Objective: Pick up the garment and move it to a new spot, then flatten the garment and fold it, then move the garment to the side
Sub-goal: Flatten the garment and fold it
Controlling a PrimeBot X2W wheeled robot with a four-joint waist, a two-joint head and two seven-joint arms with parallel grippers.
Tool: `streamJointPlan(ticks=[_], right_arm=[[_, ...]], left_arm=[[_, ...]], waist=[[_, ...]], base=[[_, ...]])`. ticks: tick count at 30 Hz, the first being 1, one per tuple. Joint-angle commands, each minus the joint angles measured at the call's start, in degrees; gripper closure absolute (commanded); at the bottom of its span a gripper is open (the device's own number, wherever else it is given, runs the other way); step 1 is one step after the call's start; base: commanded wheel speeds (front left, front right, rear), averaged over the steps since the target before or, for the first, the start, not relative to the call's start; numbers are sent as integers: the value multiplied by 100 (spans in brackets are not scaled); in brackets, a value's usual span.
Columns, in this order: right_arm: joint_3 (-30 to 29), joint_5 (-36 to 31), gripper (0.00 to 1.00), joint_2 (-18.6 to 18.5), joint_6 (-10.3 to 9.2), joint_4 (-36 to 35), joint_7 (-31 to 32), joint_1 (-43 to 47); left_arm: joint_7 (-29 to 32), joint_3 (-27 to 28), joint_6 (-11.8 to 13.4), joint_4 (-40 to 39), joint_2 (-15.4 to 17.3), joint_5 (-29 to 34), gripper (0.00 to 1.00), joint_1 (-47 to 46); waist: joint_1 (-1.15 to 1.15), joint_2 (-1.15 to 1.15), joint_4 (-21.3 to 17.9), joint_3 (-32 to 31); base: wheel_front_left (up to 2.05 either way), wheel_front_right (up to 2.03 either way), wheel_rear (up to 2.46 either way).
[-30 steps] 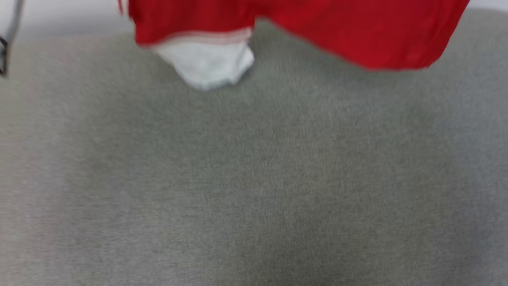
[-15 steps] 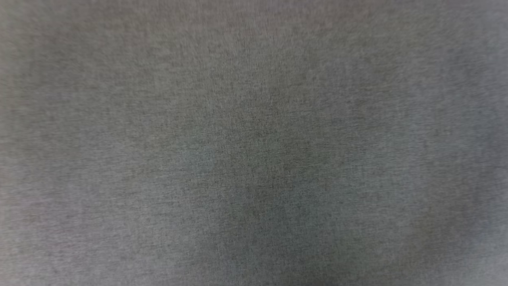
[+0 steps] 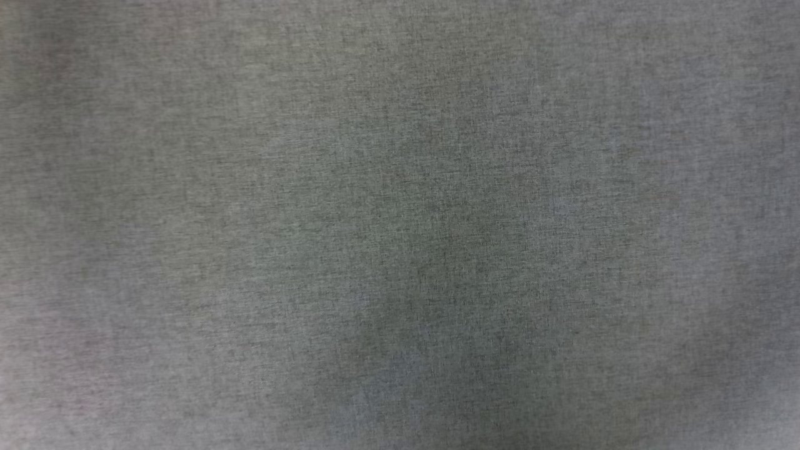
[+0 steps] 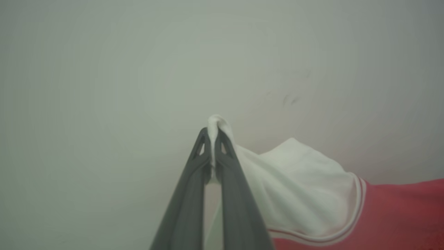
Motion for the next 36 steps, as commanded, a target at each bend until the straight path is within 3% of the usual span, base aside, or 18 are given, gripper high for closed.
streamJointPlan(ticks=[1,3,8,14,18,27,32,36], right_arm=[[46,49,100,-24,-8,39,-67,101],[502,493,100,-284,-8,5,-363,703],[849,871,100,-521,-8,-264,-691,1794],[1105,1143,100,-651,-9,-516,-984,3496],[1160,1348,100,-805,-10,-706,-1017,4635],[982,1531,100,-915,-13,-1204,-993,6644],[620,1424,100,-849,-18,-1560,-972,7673],[170,1231,100,-769,-18,-1913,-835,8498]], left_arm=[[-60,52,-31,30,-18,-74,100,93],[-404,228,-176,202,-105,-451,100,895],[-696,354,-319,150,-48,-755,100,2141],[-762,527,-227,-248,-78,-1273,100,4311],[-737,559,21,-810,-77,-1461,100,5782],[-466,811,893,-2281,269,-1790,100,8723],[-232,948,1450,-3276,368,-1964,100,10079],[-28,986,1759,-3962,443,-2066,100,10850]], waist=[[-1,0,18,-31],[-1,0,126,-349],[-1,0,181,-973],[-1,0,258,-1988],[-1,0,342,-2585],[-1,0,376,-3658],[-1,0,424,-4109],[-1,0,501,-4297]], base=[[0,0,0],[0,0,0],[0,0,0],[0,0,0],[0,0,0],[0,0,0],[0,0,0],[0,0,0]])
